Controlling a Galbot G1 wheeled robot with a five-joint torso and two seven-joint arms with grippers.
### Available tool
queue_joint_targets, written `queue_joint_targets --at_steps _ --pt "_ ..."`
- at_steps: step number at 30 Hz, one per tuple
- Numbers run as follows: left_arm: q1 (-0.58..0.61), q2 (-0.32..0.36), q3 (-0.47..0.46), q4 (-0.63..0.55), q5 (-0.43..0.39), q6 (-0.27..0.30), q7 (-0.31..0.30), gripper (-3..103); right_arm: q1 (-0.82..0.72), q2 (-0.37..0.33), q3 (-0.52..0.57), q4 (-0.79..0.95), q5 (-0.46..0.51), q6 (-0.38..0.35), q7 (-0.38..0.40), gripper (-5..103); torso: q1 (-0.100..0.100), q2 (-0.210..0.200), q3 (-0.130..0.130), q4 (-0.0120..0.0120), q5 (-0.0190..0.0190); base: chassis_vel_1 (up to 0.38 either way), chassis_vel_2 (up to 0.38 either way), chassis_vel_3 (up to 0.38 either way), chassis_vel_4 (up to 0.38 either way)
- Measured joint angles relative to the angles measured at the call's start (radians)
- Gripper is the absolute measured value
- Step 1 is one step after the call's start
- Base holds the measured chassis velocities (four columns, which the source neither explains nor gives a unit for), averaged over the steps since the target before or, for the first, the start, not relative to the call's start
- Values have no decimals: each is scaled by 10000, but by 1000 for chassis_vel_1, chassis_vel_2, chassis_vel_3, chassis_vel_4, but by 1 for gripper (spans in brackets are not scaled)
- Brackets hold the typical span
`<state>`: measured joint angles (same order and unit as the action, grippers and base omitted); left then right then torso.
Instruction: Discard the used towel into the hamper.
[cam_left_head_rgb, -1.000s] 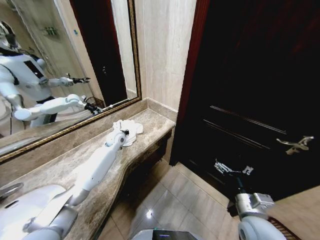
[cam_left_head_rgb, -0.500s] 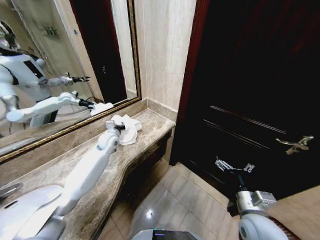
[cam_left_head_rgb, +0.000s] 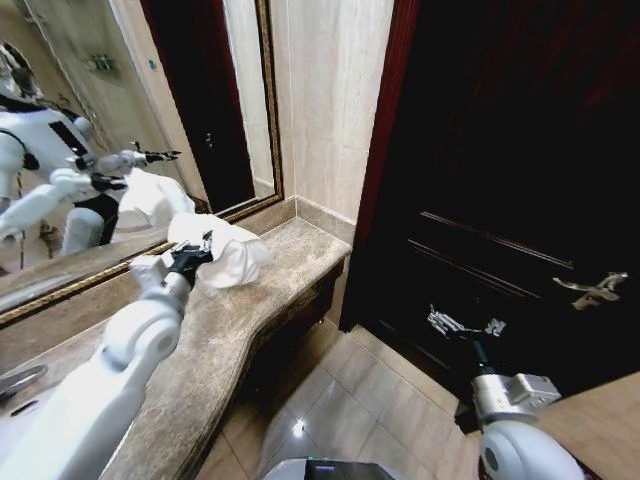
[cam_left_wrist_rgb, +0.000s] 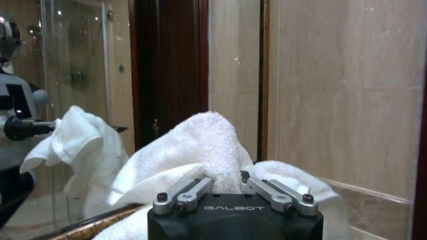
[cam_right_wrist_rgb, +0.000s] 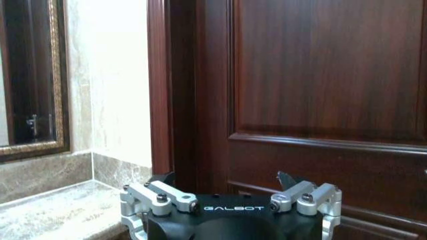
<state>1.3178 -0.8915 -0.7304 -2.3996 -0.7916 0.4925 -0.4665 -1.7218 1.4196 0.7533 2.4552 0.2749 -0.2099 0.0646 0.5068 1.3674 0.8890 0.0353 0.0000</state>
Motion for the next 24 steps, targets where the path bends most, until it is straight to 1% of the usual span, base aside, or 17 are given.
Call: queue_joint_targets --at_steps 1,2,3,4,6,7,8,9,12,13,18,19,23,24 --pt "374 -150 -185 -161 161 -84 212 9 -7 -26 32 43 41 -51 -14 100 0 0 0 -1 0 0 0 0 0" --pt "852 -342 -377 -324 386 -254 492 9 -22 -63 79 103 90 -118 -45 100 0 0 0 2 -1 0 0 0 0" --pt "852 -342 -377 -324 386 -254 492 9 -22 -63 79 103 90 -118 -45 100 0 0 0 2 -1 0 0 0 0" --pt "1602 -631 -562 -564 824 -548 835 9 -38 -107 130 184 154 -193 -76 100 0 0 0 3 0 0 0 0 0" --pt "2293 -980 -596 -827 1302 -846 1076 9 -43 -124 142 245 183 -243 -80 100 0 0 1 5 -1 0 0 0 0" --pt "2293 -980 -596 -827 1302 -846 1076 9 -43 -124 142 245 183 -243 -80 100 0 0 1 5 -1 0 0 0 0" --pt "2673 -1258 -498 -1014 1655 -1101 1166 9 -42 -123 119 279 186 -267 -79 100 0 0 1 5 1 0 0 0 0" --pt "2837 -1438 -384 -1081 1840 -1281 1190 9 -40 -119 93 297 186 -275 -77 100 0 0 1 2 2 0 0 0 0" --pt "2917 -1602 -256 -1114 2030 -1414 1225 9 -40 -119 68 322 186 -280 -77 100 2 0 1 -1 2 8 -25 -15 15" --pt "2948 -1653 -221 -1114 2116 -1440 1264 9 -58 -132 78 336 188 -280 -77 100 4 -1 2 2 1 62 -103 -66 98" --pt "3007 -1667 -234 -1103 2213 -1467 1276 9 -127 -145 163 336 229 -233 -77 100 7 -3 3 -2 2 90 -131 -120 136" --pt "3041 -1684 -238 -1093 2264 -1491 1276 9 -155 -145 179 328 238 -197 -78 100 3 -2 2 -2 -2 138 -167 -199 135" --pt "3150 -1785 -221 -1073 2345 -1517 1277 9 -201 -138 187 315 244 -134 -80 100 1 -2 2 -2 5 210 -184 -211 171" --pt "3206 -1833 -202 -1065 2401 -1538 1278 9 -208 -136 182 315 246 -124 -80 100 -4 0 0 0 0 229 -197 -176 182"
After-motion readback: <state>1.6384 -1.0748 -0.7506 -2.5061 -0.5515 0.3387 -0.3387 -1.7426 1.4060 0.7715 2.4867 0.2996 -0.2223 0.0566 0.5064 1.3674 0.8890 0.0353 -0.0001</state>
